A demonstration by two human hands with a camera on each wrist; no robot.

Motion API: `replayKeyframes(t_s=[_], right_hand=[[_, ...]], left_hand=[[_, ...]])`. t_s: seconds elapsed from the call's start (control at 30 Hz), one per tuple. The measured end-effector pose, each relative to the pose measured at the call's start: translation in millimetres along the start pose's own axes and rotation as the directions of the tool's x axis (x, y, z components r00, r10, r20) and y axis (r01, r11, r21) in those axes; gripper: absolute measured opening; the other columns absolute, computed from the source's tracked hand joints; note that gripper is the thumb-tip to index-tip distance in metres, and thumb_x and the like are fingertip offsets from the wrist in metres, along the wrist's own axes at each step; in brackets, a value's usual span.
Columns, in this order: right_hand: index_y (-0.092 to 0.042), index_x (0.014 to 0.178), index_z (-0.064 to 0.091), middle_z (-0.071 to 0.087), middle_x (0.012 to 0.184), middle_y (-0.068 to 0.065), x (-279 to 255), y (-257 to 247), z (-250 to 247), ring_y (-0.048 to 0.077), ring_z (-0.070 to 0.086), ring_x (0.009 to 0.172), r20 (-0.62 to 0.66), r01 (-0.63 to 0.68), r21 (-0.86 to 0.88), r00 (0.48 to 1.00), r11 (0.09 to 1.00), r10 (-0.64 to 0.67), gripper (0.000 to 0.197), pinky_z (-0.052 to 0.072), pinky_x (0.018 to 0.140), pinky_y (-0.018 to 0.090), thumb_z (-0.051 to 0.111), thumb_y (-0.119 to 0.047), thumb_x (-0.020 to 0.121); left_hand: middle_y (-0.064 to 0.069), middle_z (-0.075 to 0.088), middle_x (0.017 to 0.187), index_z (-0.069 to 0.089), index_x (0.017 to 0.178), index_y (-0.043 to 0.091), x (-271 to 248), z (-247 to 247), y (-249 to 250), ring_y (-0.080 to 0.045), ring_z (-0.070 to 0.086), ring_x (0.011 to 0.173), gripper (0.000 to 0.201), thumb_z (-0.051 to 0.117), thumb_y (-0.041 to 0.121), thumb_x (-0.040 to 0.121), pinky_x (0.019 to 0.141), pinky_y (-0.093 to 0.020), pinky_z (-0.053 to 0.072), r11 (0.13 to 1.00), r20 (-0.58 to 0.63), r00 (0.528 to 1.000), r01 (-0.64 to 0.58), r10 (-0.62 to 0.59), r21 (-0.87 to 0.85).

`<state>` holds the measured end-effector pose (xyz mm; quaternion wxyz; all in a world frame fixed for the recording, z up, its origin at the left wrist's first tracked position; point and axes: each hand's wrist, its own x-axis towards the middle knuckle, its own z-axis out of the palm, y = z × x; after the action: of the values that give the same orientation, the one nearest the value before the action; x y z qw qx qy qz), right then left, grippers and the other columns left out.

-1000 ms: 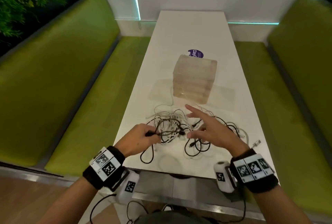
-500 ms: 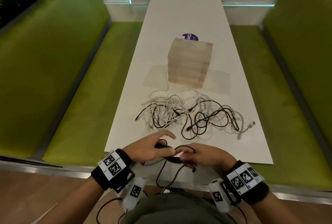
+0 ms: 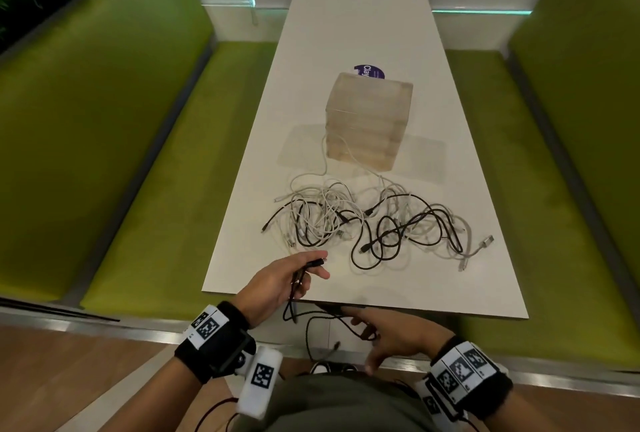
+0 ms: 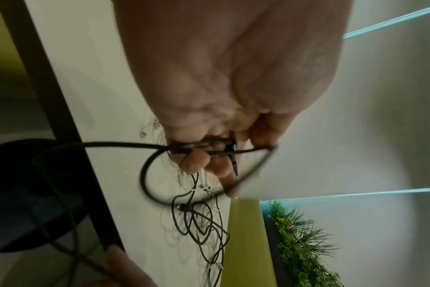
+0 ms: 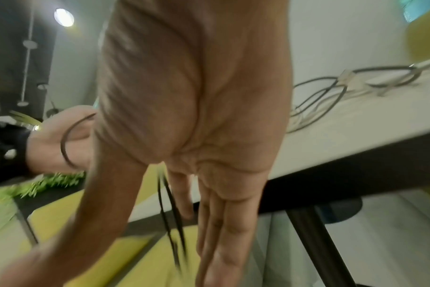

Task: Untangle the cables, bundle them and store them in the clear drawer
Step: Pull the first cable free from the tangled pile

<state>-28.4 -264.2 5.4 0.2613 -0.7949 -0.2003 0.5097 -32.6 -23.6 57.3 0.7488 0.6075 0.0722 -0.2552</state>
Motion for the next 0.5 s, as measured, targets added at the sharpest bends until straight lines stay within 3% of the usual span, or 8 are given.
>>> replayKeyframes(t_s=[0.07,0.17,0.23,0.3,0.37,0.43,0.5], right_hand=[[-0.03,0.148,0.022,0.044,0.142,-0.006,-7.7,-1.1,-9.6,0.01,0.05,0.119,0.01,-0.004,-0.019,1.0,1.0,0.004,0.097,0.043,0.1,0.025,0.08,-0.026,0.071],[-0.024,0.135,0.048,0.058,0.126,-0.003,-17.4,-4.1,-29.0,0.011,0.058,0.103,-0.155,0.066,0.0,0.986,0.998,-0.065,0.053,0.046,0.091,0.022,0.067,-0.026,0.085],[-0.019,0.12,0.061,0.061,0.113,0.0,-14.9,-5.4,-42.8,0.019,0.063,0.093,-0.409,0.132,0.067,0.908,0.989,-0.094,0.028,0.049,0.08,0.023,0.057,-0.017,0.092],[-0.017,0.116,0.064,0.056,0.114,0.0,-4.5,0.1,-61.1,0.021,0.061,0.098,-0.645,0.102,-0.016,0.759,0.995,-0.088,0.028,0.048,0.081,0.027,0.051,-0.007,0.093],[-0.017,0.122,0.061,0.052,0.125,0.001,6.4,8.9,-79.2,0.02,0.057,0.109,-0.749,-0.006,-0.112,0.658,0.994,-0.08,0.034,0.047,0.086,0.03,0.047,-0.004,0.094],[-0.017,0.126,0.058,0.049,0.13,0.001,14.9,17.5,-91.9,0.023,0.058,0.109,-0.774,-0.142,-0.134,0.633,0.981,-0.014,0.034,0.05,0.084,0.035,0.047,-0.009,0.094],[-0.016,0.121,0.06,0.052,0.122,0.002,20.3,22.7,-97.5,0.025,0.06,0.102,-0.772,-0.237,-0.15,0.634,0.96,0.036,0.03,0.051,0.078,0.038,0.048,-0.014,0.094]], left_hand=[[-0.007,0.068,0.098,0.058,0.127,0.012,0.6,0.8,-2.9,-0.011,0.046,0.068,0.034,0.035,0.011,0.102,0.061,-0.022,0.037,0.999,0.009,1.0,-0.027,0.027,0.04],[-0.004,0.067,0.094,0.056,0.129,0.014,4.1,2.7,-4.3,-0.011,0.044,0.067,0.032,0.04,0.012,0.101,0.06,-0.02,0.038,0.994,0.013,0.998,-0.064,0.063,0.089],[-0.004,0.068,0.092,0.049,0.135,0.016,6.8,3.9,-6.3,-0.011,0.044,0.067,0.036,0.04,0.012,0.101,0.06,-0.02,0.038,0.992,0.002,0.996,-0.086,0.086,0.092],[-0.005,0.071,0.097,0.04,0.139,0.023,9.6,5.1,-7.1,-0.011,0.049,0.069,0.039,0.039,0.012,0.101,0.063,-0.022,0.04,0.991,0.002,0.995,-0.1,0.1,0.089],[-0.004,0.073,0.107,0.035,0.138,0.027,12.6,6.1,-5.5,-0.01,0.061,0.083,0.041,0.04,0.013,0.1,0.074,-0.021,0.046,0.981,0.018,0.994,-0.109,0.107,0.158],[0.0,0.072,0.113,0.04,0.135,0.023,14.8,8.2,-2.6,-0.003,0.061,0.107,0.036,0.042,0.013,0.1,0.089,-0.013,0.042,0.953,0.058,0.992,-0.128,0.116,0.275],[-0.002,0.071,0.113,0.05,0.124,0.013,16.3,10.5,-0.9,0.003,0.059,0.111,0.026,0.041,0.007,0.1,0.093,-0.009,0.038,0.931,0.071,0.984,-0.176,0.161,0.319]])
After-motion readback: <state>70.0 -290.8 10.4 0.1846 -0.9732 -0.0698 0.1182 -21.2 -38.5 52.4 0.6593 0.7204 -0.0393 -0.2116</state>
